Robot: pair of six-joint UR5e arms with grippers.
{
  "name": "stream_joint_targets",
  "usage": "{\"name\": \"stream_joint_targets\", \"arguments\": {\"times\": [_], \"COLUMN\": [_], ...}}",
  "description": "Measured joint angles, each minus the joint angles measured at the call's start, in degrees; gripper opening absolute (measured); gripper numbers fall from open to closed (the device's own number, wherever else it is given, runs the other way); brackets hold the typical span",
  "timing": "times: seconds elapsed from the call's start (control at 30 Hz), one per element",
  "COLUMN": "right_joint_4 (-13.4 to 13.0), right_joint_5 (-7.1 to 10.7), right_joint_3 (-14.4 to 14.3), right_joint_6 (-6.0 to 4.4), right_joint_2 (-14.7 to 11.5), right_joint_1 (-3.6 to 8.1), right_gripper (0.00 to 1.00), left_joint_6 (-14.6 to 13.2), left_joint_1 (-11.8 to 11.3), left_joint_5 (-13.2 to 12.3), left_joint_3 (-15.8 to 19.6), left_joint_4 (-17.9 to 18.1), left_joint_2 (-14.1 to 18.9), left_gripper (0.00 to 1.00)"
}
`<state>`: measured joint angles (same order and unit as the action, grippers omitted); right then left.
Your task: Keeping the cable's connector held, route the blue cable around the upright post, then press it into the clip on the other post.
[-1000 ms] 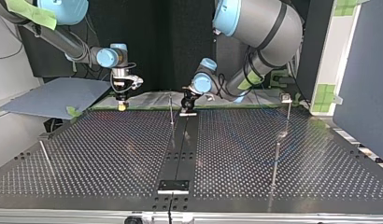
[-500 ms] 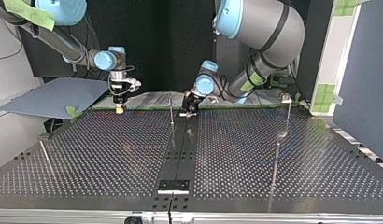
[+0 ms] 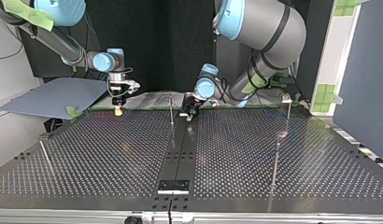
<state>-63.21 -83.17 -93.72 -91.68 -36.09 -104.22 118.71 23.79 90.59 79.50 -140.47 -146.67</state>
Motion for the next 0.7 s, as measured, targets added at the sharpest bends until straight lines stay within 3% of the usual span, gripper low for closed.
{"name": "stream_joint_targets", "arguments": {"times": [0.03,0.07,0.1,0.17,0.2,0.23,0.27,0.7], "right_joint_4": [0.00,0.00,0.00,0.00,0.01,0.03,0.07,0.50], "right_joint_5": [0.04,0.08,0.11,0.16,0.17,0.18,0.19,0.52], "right_joint_3": [0.01,0.02,0.02,0.03,0.02,0.01,0.01,0.03], "right_joint_6": [0.00,0.00,0.00,0.00,0.00,0.00,0.00,0.00], "right_joint_2": [0.00,0.00,0.00,0.00,0.00,0.00,0.00,0.00], "right_joint_1": [0.00,0.01,0.02,0.02,0.02,0.02,0.02,0.02], "right_gripper": [0.00,0.00,0.00,0.00,0.00,0.00,0.00,0.00], "left_joint_6": [-0.02,-0.03,-0.04,-0.19,-0.37,-0.70,-0.95,-6.99], "left_joint_1": [-0.05,-0.08,-0.10,-0.16,-0.18,-0.19,-0.19,0.00], "left_joint_5": [-0.07,-0.13,-0.20,-0.57,-0.86,-1.21,-1.34,1.22], "left_joint_3": [0.01,0.01,-0.01,-0.01,-0.02,-0.04,-0.05,-0.01], "left_joint_4": [-0.06,-0.15,-0.26,-0.39,-0.45,-0.59,-0.76,-7.00], "left_joint_2": [0.01,0.02,0.02,0.03,0.03,0.03,0.03,0.67], "left_gripper": [0.14,0.38,0.38,0.71,0.71,0.93,1.00,1.00]}}
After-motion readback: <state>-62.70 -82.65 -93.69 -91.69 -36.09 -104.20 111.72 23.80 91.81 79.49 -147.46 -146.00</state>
